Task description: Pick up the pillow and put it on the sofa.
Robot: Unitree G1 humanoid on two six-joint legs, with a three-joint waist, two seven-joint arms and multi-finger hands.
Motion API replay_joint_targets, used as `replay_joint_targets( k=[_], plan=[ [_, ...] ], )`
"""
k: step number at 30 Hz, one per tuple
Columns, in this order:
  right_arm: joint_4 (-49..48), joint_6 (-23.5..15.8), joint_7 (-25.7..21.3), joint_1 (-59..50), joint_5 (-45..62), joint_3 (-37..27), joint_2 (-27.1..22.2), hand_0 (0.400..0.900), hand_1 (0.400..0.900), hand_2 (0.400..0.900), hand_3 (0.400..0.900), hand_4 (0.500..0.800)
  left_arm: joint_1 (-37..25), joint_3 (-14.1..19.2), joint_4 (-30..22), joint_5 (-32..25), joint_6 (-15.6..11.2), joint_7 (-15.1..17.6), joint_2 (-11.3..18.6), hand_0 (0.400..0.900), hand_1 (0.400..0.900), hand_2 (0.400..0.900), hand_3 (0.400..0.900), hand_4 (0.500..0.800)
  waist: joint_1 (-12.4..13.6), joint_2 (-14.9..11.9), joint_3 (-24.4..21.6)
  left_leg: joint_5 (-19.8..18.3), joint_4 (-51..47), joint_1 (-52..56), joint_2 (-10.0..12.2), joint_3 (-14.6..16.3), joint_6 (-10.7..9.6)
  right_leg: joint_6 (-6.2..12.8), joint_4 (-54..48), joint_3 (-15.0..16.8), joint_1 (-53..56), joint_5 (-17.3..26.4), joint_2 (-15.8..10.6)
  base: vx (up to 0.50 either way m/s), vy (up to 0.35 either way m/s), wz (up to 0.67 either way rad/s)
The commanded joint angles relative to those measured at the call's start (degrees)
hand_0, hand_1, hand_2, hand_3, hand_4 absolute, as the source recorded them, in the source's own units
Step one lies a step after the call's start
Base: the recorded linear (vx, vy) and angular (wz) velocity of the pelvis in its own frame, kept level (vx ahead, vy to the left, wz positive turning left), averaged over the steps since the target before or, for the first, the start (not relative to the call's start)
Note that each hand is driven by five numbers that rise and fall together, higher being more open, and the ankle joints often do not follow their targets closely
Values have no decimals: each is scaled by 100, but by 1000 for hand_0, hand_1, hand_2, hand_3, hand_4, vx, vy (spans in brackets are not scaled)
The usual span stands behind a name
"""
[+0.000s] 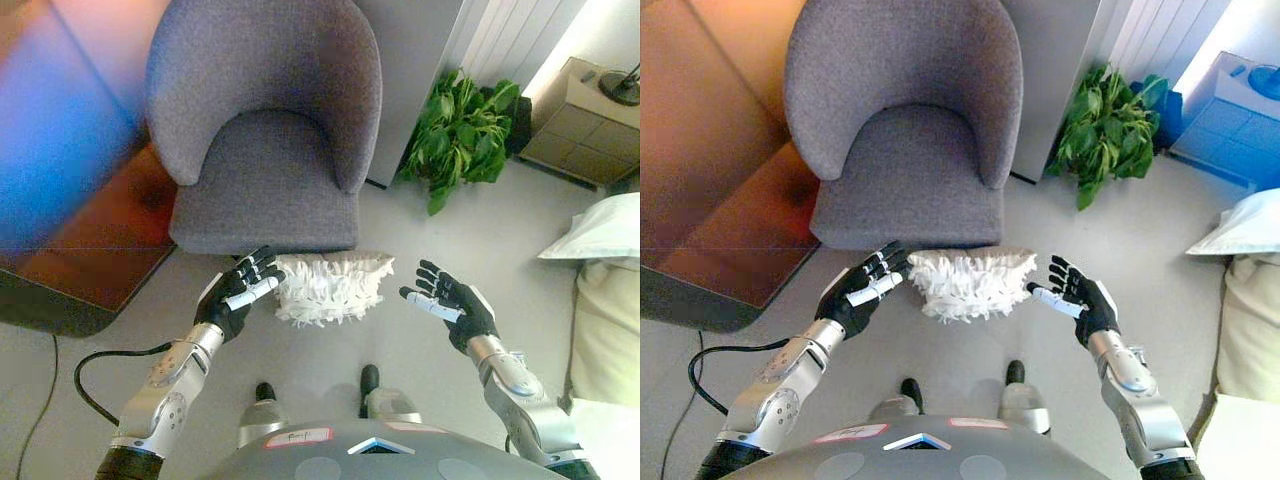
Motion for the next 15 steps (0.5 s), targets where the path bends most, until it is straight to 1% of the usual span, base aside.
replay_joint_targets(
  k=[1, 3, 5, 6, 7, 9, 11, 12, 13, 14, 15],
  plan=[
    [-394, -785, 66, -237, 151, -376, -463, 900, 900, 900, 900, 800, -114, 430, -707, -360, -646, -109, 144, 900, 900, 900, 900, 800, 59, -151, 133, 554, 2076, -786, 531, -431, -136, -284, 217, 17, 218, -286, 268, 55, -79, -10],
    [-396, -772, 125, -176, 211, -424, -526, 900, 900, 900, 900, 800, -50, 502, -725, -390, -610, -132, 130, 900, 900, 900, 900, 800, 98, -179, 183, 597, 2260, -923, 541, -498, -117, -317, 229, 32, 320, -317, 264, 101, -15, -14],
    [-477, -747, 286, -63, 223, -516, -560, 900, 900, 900, 900, 800, 98, 644, -805, -422, -565, -179, 102, 900, 900, 900, 900, 800, 139, -179, 215, 541, 1980, -884, 499, -454, -66, -292, 245, 72, 458, -409, 275, 174, 73, -20],
    [-511, -747, 366, -6, 180, -543, -538, 900, 900, 900, 900, 800, 164, 699, -818, -430, -563, -205, 80, 900, 900, 900, 900, 800, 150, -114, 209, 609, 1625, -803, 491, -426, -71, -261, 278, 83, 512, -493, 316, 210, 138, -20],
    [-558, -741, 454, 65, 122, -576, -508, 900, 900, 900, 900, 800, 224, 734, -816, -425, -581, -241, 53, 900, 900, 900, 900, 800, 150, -46, 193, 686, 1251, -723, 495, -382, -81, -235, 293, 95, 560, -574, 348, 229, 177, -22],
    [-596, -744, 513, 146, 52, -596, -475, 900, 900, 900, 900, 800, 250, 700, -773, -408, -636, -260, 10, 900, 900, 900, 900, 800, 171, 95, 176, 972, 455, -689, 519, -322, -164, -199, 278, 122, 680, -699, 434, 250, 183, -21],
    [-579, -779, 525, 224, 19, -604, -472, 900, 900, 900, 900, 800, 249, 630, -693, -420, -699, -297, -34, 900, 900, 900, 900, 800, 251, 190, 177, 1340, -212, -819, 525, -274, -288, -163, 175, 151, 938, -799, 484, 324, 173, -29],
    [-556, -793, 532, 259, 32, -627, -479, 900, 900, 900, 900, 800, 272, 607, -648, -396, -729, -360, -77, 900, 900, 900, 900, 800, 320, 215, 184, 1533, -366, -975, 518, -261, -343, -164, 119, 178, 1114, -848, 504, 345, 136, -32],
    [-536, -807, 536, 277, 42, -641, -485, 900, 900, 900, 900, 800, 298, 590, -621, -366, -764, -412, -109, 900, 900, 900, 900, 800, 365, 222, 194, 1610, -422, -1086, 514, -237, -366, -168, 95, 182, 1221, -881, 503, 316, 115, -28],
    [-525, -823, 538, 288, 43, -649, -489, 900, 900, 900, 900, 800, 316, 579, -601, -349, -791, -459, -129, 900, 900, 900, 900, 800, 390, 223, 200, 1642, -450, -1143, 506, -219, -376, -170, 84, 178, 1280, -906, 495, 303, 121, -27],
    [-521, -848, 542, 270, 55, -651, -523, 900, 900, 900, 900, 800, 335, 563, -596, -360, -831, -513, -133, 900, 900, 900, 900, 800, 435, 222, 218, 1591, -405, -1272, 523, -178, -361, -177, 86, 166, 1346, -948, 442, 291, 134, -28]
  ],
)
